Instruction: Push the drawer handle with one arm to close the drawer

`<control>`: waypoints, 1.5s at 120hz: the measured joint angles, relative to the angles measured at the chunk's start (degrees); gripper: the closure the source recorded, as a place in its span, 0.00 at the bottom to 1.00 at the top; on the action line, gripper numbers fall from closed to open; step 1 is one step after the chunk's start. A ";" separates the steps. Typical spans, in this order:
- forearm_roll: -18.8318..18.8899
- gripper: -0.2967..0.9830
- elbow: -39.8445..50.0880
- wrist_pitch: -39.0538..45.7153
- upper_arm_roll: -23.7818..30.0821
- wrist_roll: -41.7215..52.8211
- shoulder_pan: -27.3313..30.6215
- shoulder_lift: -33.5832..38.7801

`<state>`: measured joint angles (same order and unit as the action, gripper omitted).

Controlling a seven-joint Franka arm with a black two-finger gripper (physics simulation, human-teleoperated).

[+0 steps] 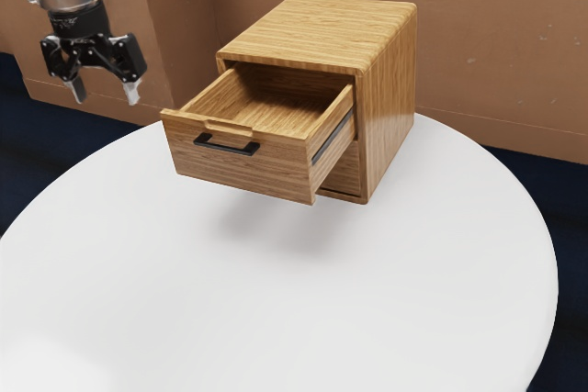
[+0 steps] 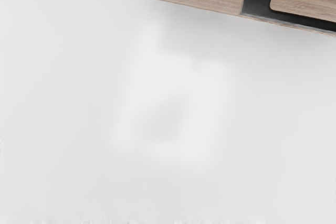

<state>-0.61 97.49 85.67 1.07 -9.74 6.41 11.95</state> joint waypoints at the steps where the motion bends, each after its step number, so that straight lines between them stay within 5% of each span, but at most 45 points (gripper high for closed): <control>1: -0.01 0.23 0.04 -0.10 0.01 -0.38 0.04 0.06; 48: 2.24 0.24 0.19 -2.53 2.04 -13.27 -11.08 0.75; 71: 3.45 0.62 8.31 -0.58 2.46 -13.47 -12.18 0.93; 95: 3.87 0.78 18.81 12.25 3.15 -7.21 -12.48 2.61; 133: 3.31 0.83 22.94 27.40 3.47 0.60 -12.01 2.33; 180: 1.74 0.84 20.79 32.80 2.98 -0.07 -10.82 -3.14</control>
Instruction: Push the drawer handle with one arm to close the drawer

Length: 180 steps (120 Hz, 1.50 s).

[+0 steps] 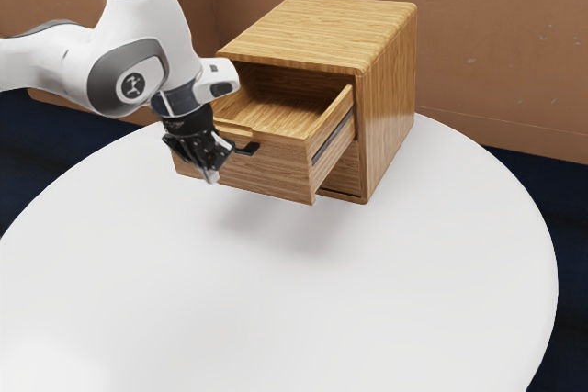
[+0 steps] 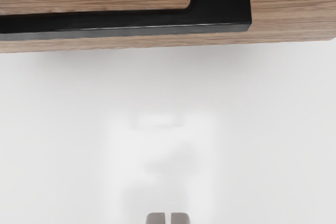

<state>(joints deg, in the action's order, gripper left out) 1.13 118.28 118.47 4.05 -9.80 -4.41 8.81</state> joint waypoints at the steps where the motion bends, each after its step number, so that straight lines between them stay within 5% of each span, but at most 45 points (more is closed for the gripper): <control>1: 0.02 0.84 -0.29 0.04 0.00 -0.01 0.01 -0.29; 180: 0.01 0.85 -42.26 1.26 -3.43 6.79 1.40 -34.89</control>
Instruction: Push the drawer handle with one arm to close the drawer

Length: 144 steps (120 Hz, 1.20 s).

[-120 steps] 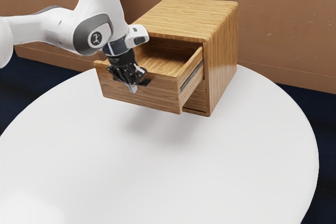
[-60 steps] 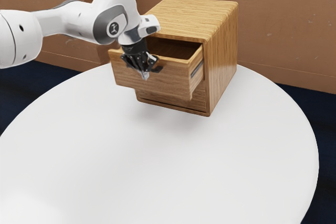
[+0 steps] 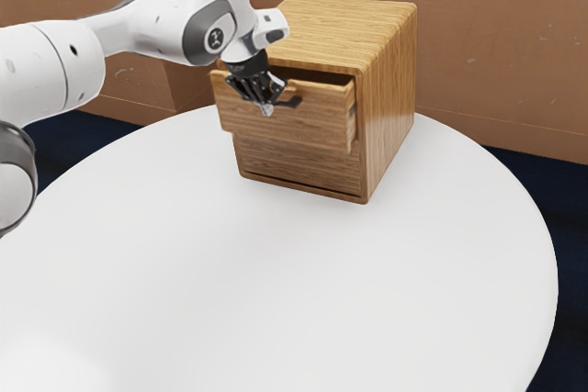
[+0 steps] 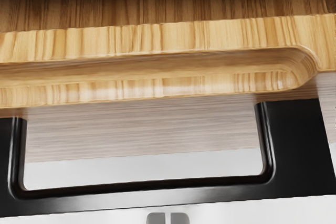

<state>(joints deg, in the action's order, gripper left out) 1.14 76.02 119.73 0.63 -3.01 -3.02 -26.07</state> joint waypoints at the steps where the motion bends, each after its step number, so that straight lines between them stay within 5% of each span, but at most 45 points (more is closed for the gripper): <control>1: -0.01 0.85 -0.20 0.08 0.00 0.04 0.00 -0.15; 67: -0.87 0.86 -10.57 3.96 0.31 2.75 -0.47 -7.53; 84: -8.22 0.85 13.36 6.94 -3.54 3.01 -1.66 5.88; 98: -9.93 0.80 32.58 5.15 -3.96 0.50 -1.99 25.11; 112: -6.31 0.60 33.56 -5.14 -1.68 -4.54 0.73 37.12; 144: -2.13 0.34 35.11 -19.63 2.76 -14.85 7.35 39.20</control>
<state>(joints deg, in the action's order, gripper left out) -0.99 111.13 100.10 3.39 -17.86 4.33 13.13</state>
